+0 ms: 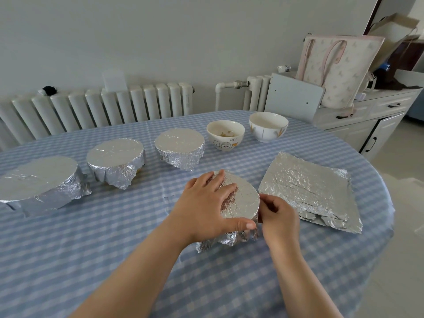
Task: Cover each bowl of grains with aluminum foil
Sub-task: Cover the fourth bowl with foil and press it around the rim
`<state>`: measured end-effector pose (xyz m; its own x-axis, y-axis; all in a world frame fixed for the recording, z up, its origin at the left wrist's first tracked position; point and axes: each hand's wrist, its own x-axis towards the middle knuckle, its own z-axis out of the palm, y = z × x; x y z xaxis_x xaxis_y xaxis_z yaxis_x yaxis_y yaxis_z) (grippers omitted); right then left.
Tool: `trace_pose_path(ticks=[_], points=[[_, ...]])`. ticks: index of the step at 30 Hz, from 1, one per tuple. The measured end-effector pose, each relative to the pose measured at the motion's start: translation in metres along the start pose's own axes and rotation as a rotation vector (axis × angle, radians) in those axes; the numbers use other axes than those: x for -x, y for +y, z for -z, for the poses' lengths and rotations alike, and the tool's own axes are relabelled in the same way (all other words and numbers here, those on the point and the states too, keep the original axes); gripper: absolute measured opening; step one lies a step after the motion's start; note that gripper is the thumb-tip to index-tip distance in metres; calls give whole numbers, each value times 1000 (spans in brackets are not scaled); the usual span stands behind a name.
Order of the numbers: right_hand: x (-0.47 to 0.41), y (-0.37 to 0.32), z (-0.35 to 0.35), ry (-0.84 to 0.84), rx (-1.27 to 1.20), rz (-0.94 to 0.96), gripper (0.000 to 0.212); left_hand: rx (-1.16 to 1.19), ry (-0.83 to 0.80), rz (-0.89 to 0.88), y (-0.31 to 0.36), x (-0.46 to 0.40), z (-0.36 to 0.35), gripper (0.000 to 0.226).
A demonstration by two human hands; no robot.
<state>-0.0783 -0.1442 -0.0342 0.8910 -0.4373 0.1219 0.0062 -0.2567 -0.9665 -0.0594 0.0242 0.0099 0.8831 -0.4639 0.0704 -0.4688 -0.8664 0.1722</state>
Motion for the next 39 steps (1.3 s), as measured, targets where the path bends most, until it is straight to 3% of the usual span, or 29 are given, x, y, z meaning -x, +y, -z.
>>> trace_pose_path(ticks=[4, 9, 15, 18, 25, 34, 39], points=[[5, 0, 5, 22, -51, -5, 22, -6, 2, 17, 1, 0, -1, 116], [20, -10, 9, -103, 220, 71, 42, 10, 22, 59, 4, 1, -1, 118], [5, -8, 1, -181, 89, 18, 21, 5, 104, 213, 18, 7, -6, 118], [-1, -4, -4, -212, 64, 14, 22, 12, 110, 238, 21, 8, -5, 114], [-5, -6, 0, -234, 88, 120, 16, 39, -59, 144, -8, 16, 10, 132], [-6, -7, 1, -240, 93, 141, 15, 428, 85, 142, -18, 24, -2, 149], [-9, -8, 4, -252, 91, 127, 14, 491, 100, 158, -15, 26, -3, 145]])
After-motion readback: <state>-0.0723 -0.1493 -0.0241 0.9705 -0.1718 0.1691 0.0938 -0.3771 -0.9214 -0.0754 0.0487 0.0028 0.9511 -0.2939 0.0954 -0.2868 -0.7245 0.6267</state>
